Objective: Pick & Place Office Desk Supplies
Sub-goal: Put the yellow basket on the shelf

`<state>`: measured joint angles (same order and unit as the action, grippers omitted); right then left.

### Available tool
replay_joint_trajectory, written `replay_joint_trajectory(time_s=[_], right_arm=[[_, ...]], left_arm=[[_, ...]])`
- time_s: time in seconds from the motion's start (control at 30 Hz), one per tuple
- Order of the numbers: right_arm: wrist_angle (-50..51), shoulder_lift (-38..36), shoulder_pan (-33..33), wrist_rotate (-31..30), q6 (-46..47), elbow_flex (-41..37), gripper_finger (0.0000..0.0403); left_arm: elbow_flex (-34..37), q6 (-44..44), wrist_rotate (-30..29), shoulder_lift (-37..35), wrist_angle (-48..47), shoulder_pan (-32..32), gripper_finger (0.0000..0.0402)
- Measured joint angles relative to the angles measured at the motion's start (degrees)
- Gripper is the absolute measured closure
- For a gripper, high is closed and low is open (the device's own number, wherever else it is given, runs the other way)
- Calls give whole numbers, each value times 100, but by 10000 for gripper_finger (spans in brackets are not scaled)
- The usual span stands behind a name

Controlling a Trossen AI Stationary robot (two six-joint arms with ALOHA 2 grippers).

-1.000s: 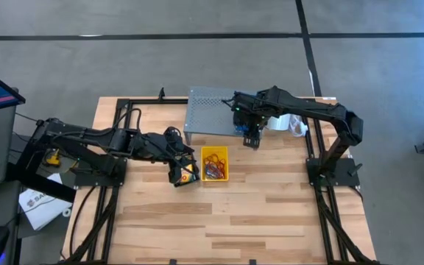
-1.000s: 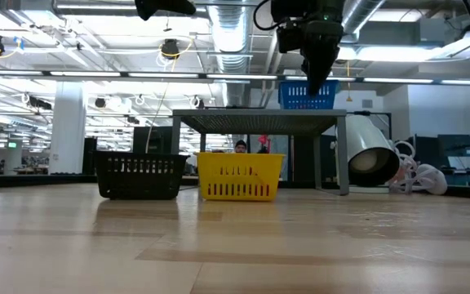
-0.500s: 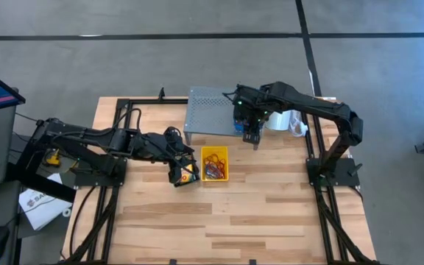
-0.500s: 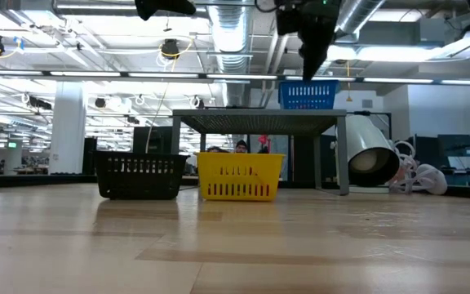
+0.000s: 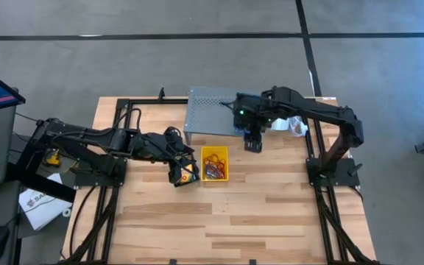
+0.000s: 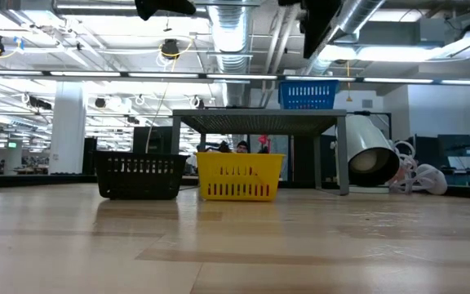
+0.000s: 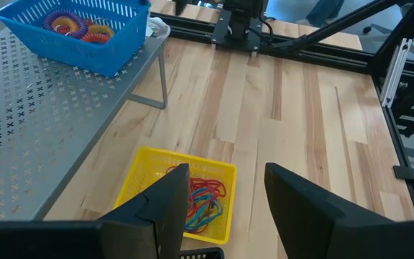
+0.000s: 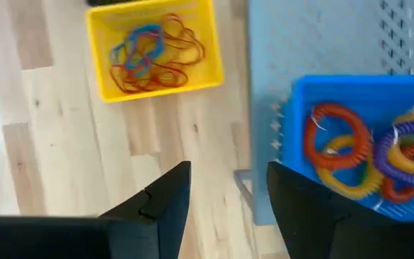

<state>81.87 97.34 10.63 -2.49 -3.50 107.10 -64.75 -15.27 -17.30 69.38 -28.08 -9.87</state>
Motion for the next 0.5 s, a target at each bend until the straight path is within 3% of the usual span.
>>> replay_joint_trajectory(time_s=[0.3, 0.5], right_arm=[[-307, 7, -896, -224, 533, 156, 223], [-1140, 51, -1508, -257, 848, 135, 223]], left_arm=[[0, 135, 0, -1, -4, 0, 225], [0, 258, 57, -11, -13, -72, 226]])
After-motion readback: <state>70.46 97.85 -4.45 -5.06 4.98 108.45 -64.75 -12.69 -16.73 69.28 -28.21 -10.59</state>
